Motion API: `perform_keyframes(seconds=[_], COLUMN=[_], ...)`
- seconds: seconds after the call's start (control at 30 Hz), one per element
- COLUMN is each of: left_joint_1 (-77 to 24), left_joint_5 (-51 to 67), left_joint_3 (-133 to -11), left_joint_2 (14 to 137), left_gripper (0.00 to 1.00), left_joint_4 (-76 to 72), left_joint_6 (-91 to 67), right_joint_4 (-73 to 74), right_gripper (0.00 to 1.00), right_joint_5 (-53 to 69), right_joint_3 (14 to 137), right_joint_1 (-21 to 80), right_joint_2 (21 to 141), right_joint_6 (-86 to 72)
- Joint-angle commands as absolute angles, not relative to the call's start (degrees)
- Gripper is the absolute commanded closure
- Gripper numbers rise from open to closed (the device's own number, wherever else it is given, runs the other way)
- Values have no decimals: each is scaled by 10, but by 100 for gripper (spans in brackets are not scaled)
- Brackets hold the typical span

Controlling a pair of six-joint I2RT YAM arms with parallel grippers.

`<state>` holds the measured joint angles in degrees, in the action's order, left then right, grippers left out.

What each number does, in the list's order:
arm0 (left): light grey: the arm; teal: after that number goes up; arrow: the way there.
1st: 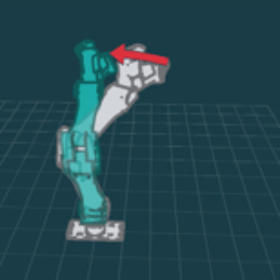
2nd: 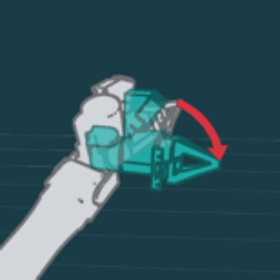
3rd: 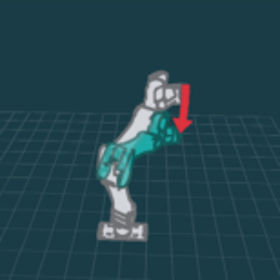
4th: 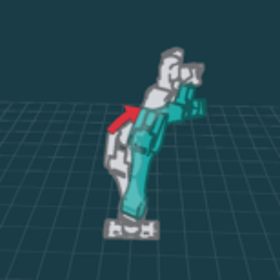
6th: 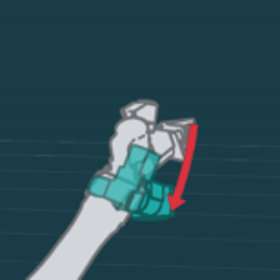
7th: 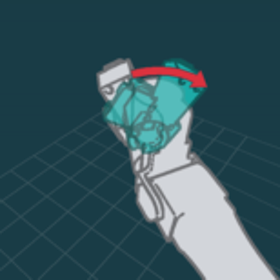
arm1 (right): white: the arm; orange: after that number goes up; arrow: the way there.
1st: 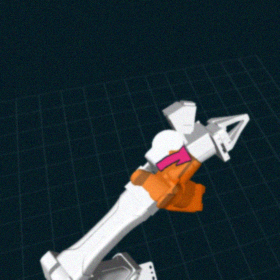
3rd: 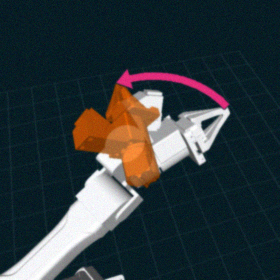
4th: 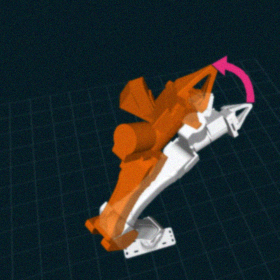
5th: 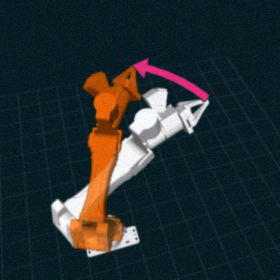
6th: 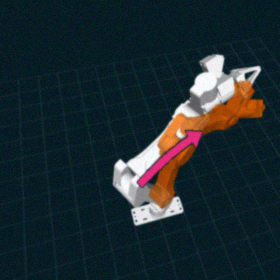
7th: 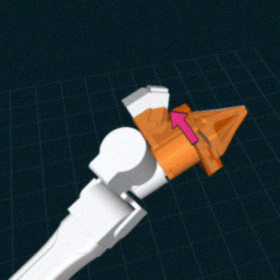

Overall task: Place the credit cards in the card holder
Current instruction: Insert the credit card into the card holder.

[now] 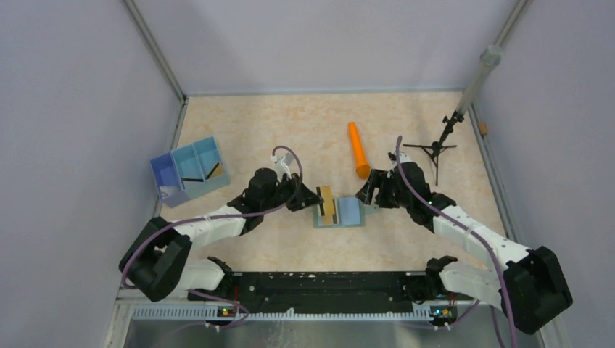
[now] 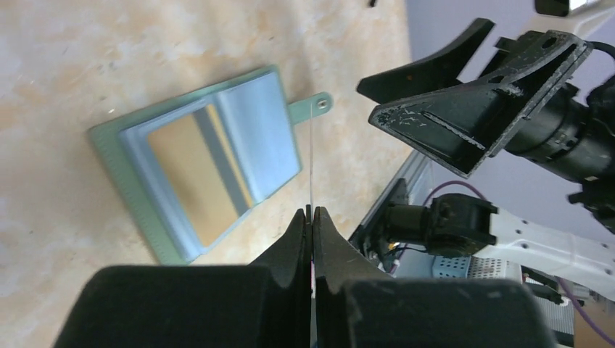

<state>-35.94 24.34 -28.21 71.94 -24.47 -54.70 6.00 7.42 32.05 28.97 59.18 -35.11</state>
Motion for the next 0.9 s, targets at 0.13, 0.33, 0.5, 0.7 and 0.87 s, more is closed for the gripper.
perform_keyframes(seconds=[0.13, 0.33, 0.5, 0.7, 0.87], left_joint_1=[-361, -360, -361, -360, -360], left_joint_5=[280, 292, 305, 302, 309], left_joint_3=[-319, -341, -349, -354, -355], left_joint_2=[833, 882, 918, 943, 963], left_gripper=[100, 100, 100, 100, 100], left_joint_4=[-284, -284, -302, -316, -334], left_joint_6=[-558, -552, -560, -570, -576], right_joint_4=[140, 79, 52, 40, 38], right_gripper=[31, 49, 62, 68, 69], right_joint_5=[-49, 5, 28, 41, 60], right_joint_3=[330, 305, 306, 303, 299], right_joint_1=[257, 224, 222, 222, 221], right_joint_2=[645, 682, 712, 731, 734], right_joint_6=[-315, -319, -318, -318, -320])
